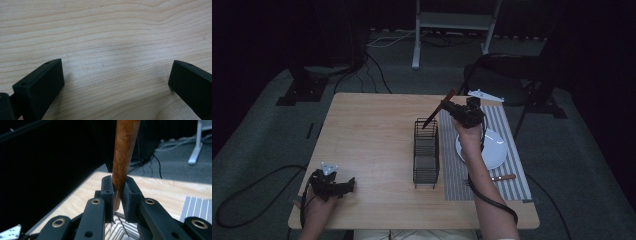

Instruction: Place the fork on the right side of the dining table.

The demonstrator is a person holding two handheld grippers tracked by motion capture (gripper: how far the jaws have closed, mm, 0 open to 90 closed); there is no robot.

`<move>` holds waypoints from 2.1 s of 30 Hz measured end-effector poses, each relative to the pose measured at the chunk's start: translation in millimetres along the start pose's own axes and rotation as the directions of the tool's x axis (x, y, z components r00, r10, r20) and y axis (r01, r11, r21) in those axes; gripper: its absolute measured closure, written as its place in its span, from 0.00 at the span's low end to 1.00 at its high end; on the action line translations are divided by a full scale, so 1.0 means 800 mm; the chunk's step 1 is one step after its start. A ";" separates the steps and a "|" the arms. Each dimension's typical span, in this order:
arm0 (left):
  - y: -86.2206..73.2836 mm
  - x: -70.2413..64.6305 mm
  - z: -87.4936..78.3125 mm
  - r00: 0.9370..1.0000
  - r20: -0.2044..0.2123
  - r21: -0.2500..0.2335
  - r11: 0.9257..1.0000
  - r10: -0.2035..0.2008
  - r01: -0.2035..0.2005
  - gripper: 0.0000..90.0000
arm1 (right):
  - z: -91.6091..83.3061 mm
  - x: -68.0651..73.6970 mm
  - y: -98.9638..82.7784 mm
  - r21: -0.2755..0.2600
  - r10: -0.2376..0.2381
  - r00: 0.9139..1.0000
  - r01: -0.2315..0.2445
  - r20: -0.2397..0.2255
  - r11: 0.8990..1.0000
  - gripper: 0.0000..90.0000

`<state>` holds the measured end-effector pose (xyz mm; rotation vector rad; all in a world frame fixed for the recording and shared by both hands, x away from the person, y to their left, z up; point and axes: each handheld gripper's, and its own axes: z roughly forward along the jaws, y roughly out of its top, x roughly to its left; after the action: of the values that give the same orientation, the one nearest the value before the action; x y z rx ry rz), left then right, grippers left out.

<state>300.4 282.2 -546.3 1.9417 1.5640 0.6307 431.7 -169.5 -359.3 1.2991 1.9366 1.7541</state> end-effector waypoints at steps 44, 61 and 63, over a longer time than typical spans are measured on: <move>0.001 -0.001 0.001 1.000 -0.004 -0.001 1.000 -0.005 0.005 0.00 | -0.005 -0.195 -0.074 -0.271 0.464 0.847 -0.398 0.258 0.877 0.90; 0.001 -0.001 0.001 1.000 -0.004 -0.001 1.000 -0.005 0.005 0.00 | 0.014 -0.228 -0.100 -0.356 0.622 0.742 -0.527 0.249 0.772 0.90; 0.001 -0.001 0.001 1.000 -0.004 -0.002 1.000 -0.005 0.005 0.00 | 0.017 -0.229 -0.101 -0.347 0.621 0.738 -0.528 0.266 0.775 0.90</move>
<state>301.3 281.1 -546.4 1.9362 1.5698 0.6342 511.3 -282.9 -504.6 2.1068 1.1153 1.7393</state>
